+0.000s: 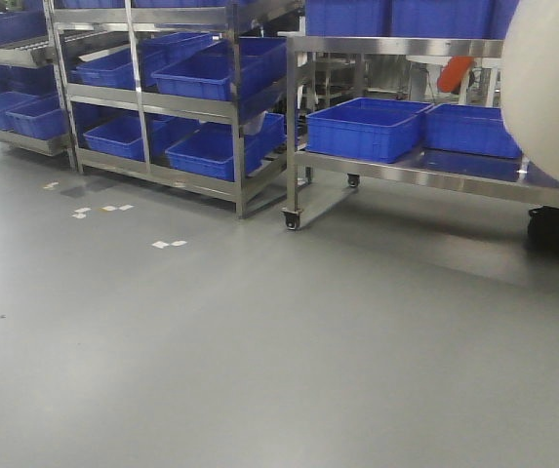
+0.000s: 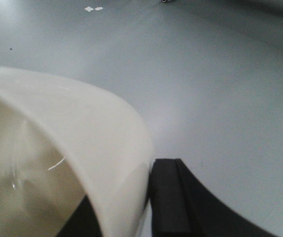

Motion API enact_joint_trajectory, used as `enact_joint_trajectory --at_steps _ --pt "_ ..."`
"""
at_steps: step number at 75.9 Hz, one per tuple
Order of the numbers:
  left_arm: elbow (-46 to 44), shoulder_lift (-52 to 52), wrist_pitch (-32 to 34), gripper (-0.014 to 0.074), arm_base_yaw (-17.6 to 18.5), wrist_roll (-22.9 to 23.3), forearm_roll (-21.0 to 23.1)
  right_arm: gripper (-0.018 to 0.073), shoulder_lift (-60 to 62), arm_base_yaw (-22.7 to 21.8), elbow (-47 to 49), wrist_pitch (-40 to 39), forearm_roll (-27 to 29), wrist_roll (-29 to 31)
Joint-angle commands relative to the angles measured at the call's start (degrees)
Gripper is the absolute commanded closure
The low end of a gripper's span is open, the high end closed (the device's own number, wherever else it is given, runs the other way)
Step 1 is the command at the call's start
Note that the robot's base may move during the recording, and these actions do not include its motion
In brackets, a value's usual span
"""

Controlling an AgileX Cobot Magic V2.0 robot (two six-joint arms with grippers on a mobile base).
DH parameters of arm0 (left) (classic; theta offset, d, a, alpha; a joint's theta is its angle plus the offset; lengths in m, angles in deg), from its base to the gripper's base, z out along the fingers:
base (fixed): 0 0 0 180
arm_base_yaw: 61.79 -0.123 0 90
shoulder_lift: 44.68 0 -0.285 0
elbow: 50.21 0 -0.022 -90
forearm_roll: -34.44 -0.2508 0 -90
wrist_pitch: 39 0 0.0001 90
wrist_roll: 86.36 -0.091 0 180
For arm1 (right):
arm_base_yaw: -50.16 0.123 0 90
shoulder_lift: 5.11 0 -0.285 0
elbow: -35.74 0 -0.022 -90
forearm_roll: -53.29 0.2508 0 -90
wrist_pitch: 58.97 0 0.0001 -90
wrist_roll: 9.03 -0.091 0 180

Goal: Move white bin to right shelf second layer
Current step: 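Drive past the blue-crate shelving carrying the bin in the right gripper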

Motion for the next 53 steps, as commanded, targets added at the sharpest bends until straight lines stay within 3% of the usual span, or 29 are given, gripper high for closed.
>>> enact_joint_trajectory --at_steps 1,53 --pt "2.1 -0.8 5.0 0.0512 0.3 0.2 0.0 0.0503 0.1 -0.3 1.8 -5.4 0.2 0.0" --pt "2.1 -0.8 5.0 0.0512 0.3 0.2 0.0 0.0503 0.1 -0.3 1.8 -5.4 0.2 0.0"
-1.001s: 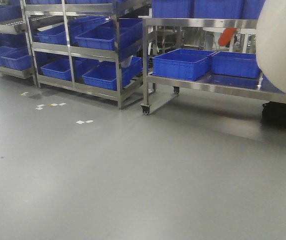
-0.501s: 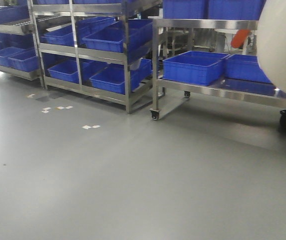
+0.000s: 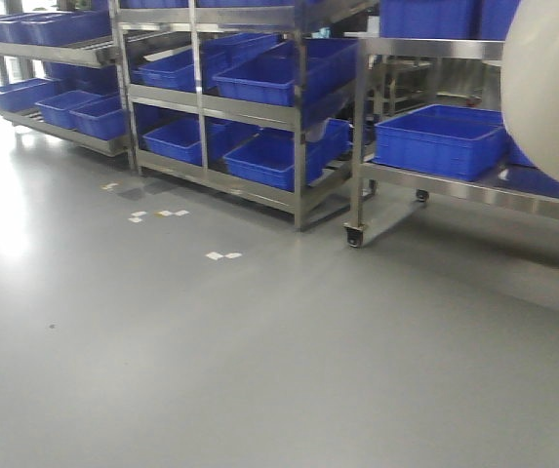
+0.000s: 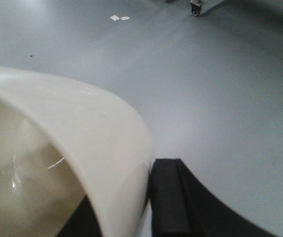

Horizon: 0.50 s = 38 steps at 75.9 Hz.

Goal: Move white bin to right shelf second layer
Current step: 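Drive past the blue-crate shelving carrying the bin in the right gripper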

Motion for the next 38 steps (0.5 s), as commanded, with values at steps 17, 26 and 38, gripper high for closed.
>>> enact_joint_trajectory --at_steps 17,26,38 --pt "2.1 -0.8 5.0 0.0512 0.3 0.2 0.0 0.0503 0.1 -0.3 1.8 -5.4 0.2 0.0" --pt "2.1 -0.8 5.0 0.0512 0.3 0.2 0.0 0.0503 0.1 -0.3 1.8 -5.4 0.2 0.0" --pt "2.1 -0.8 5.0 0.0512 0.3 0.2 0.0 0.0503 0.1 -0.3 1.8 -5.4 0.2 0.0"
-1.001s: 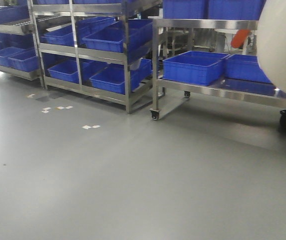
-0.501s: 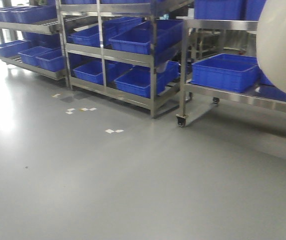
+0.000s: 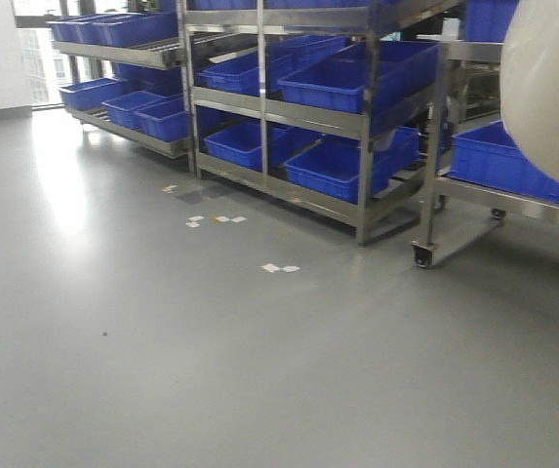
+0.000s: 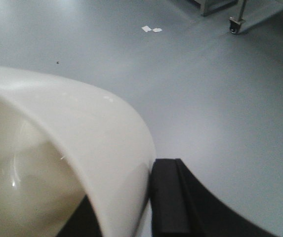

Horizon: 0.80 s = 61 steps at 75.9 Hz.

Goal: Move white bin to right shelf second layer
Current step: 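Drive past the blue-crate shelving carrying the bin in the right gripper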

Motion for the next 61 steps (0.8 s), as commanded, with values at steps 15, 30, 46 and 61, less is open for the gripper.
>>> enact_joint_trajectory --at_steps 15,30,46,61 --pt "2.1 -0.8 5.0 0.0512 0.3 0.2 0.0 0.0503 0.1 -0.3 1.8 -5.4 0.2 0.0" --pt "2.1 -0.8 5.0 0.0512 0.3 0.2 0.0 0.0503 0.1 -0.3 1.8 -5.4 0.2 0.0" --pt "2.1 -0.8 5.0 0.0512 0.3 0.2 0.0 0.0503 0.1 -0.3 1.8 -5.4 0.2 0.0" --pt "2.1 -0.8 5.0 0.0512 0.3 0.2 0.0 0.0503 0.1 -0.3 1.8 -5.4 0.2 0.0"
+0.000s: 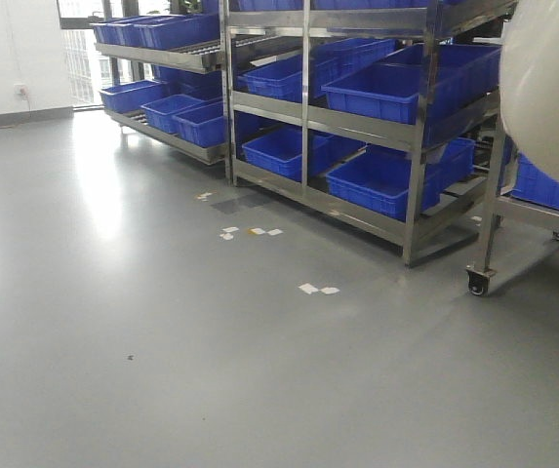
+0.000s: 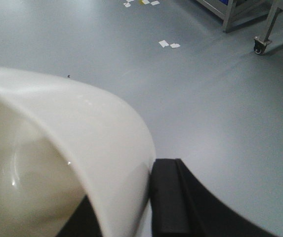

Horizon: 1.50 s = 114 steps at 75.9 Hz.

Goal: Move white bin to right shelf second layer
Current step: 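Drive past the blue-crate shelving carrying the bin in the right gripper, then keep driving toward the windows with the bin held in the right gripper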

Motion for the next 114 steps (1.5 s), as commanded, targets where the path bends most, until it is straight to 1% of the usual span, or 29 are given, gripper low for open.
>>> enact_joint_trajectory --at_steps 1,114 --pt "2.1 -0.8 5.0 0.0512 0.3 0.2 0.0 0.0503 0.1 -0.3 1.8 -5.4 0.2 0.0" --pt "2.1 -0.8 5.0 0.0512 0.3 0.2 0.0 0.0503 0.1 -0.3 1.8 -5.4 0.2 0.0"
